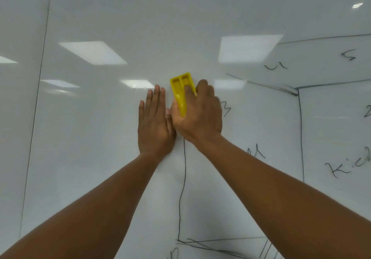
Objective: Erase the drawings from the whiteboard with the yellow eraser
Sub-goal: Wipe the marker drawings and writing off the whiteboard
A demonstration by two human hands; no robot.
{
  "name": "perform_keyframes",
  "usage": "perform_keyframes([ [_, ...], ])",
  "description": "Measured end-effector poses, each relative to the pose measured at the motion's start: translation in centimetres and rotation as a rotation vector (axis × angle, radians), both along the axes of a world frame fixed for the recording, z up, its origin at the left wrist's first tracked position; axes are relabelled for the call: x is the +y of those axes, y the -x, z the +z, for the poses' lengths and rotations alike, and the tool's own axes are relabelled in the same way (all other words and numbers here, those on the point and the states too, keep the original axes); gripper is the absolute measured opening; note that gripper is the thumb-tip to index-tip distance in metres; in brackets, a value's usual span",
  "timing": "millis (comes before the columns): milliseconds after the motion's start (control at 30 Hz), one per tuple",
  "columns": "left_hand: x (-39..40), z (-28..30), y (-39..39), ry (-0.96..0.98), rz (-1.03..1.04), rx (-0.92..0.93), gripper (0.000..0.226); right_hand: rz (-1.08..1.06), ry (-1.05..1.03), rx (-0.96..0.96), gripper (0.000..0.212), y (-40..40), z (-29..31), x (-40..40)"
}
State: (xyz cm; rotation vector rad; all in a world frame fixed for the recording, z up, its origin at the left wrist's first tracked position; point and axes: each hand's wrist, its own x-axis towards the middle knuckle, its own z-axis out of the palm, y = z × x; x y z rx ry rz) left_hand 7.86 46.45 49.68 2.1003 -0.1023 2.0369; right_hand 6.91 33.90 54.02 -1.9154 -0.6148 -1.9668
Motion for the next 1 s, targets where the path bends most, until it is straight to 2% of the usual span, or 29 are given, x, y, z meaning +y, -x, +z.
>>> perform_keyframes([
  [133, 0.5, -0.7, -0.3, -0.026, 0.049, 0.050, 0.061, 0.045, 0.059, 0.037, 0.044, 0.5, -2.1, 0.2],
  [233, 0.3, -1.4, -0.1, -0.011, -0.001, 0.024, 0.056, 0.029, 0.076, 0.053, 0.045, 0.8, -1.9, -0.9],
  [433, 0.2, -2.1, -0.3, 0.010, 0.006, 0.025, 0.057, 0.073, -0.198, 0.126, 0.043, 0.3, 1.8, -4.4],
  [533, 0.1, -2.3, -0.2, 0.016, 0.012, 0.021, 0.056, 0.098, -0.235, 0.152, 0.044, 0.6, 2.0, -3.5],
  [733, 0.4, -2.8, 0.0, -0.011, -0.028, 0.039, 0.056, 0.110, 0.043, 0.149, 0.046, 1.5, -3.2, -0.6],
  [867, 1.0, -3.5, 0.0, -0.052, 0.008, 0.076, 0.060, 0.126, 0.078, 0.146, 0.047, 1.5, -7.1, -0.6],
  [1000, 0.7, -4.0, 0.1, -0.023, -0.021, 0.059, 0.054, 0.101, 0.129, 0.130, 0.048, 1.1, -8.1, -2.2],
])
